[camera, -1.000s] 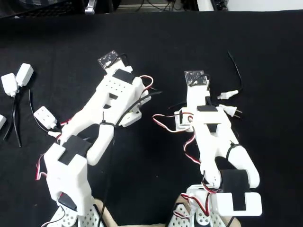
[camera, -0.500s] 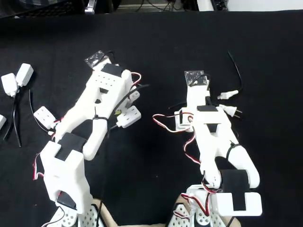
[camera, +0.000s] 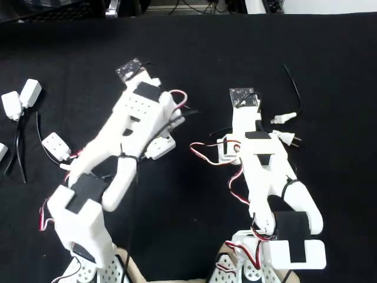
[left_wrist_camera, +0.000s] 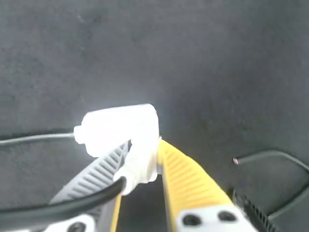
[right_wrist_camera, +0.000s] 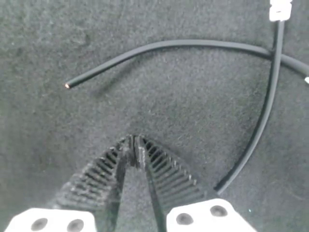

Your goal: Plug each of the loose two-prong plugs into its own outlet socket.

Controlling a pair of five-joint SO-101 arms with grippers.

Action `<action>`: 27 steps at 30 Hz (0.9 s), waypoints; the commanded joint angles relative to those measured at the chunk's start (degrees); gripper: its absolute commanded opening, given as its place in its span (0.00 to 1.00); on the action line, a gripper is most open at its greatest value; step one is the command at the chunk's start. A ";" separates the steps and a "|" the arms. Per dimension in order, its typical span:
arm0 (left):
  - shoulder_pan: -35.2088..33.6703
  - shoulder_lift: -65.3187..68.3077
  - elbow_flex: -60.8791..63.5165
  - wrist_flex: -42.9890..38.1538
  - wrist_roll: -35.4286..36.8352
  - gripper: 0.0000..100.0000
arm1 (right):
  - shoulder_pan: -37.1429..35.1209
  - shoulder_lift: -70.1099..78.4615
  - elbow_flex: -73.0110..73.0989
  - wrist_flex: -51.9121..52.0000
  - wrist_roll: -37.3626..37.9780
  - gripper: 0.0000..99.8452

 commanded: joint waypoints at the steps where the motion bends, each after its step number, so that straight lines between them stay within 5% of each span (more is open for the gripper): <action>1: 0.84 -3.96 1.89 -4.40 0.09 0.03 | -0.97 -0.57 -0.57 -0.62 -0.44 0.01; 9: -1.27 -3.96 8.48 -12.31 -1.41 0.03 | -0.97 -0.57 -0.57 -0.62 -0.44 0.01; 27: -1.71 -3.96 9.19 -8.35 -1.67 0.03 | -0.97 -0.57 -0.57 -0.62 -0.35 0.01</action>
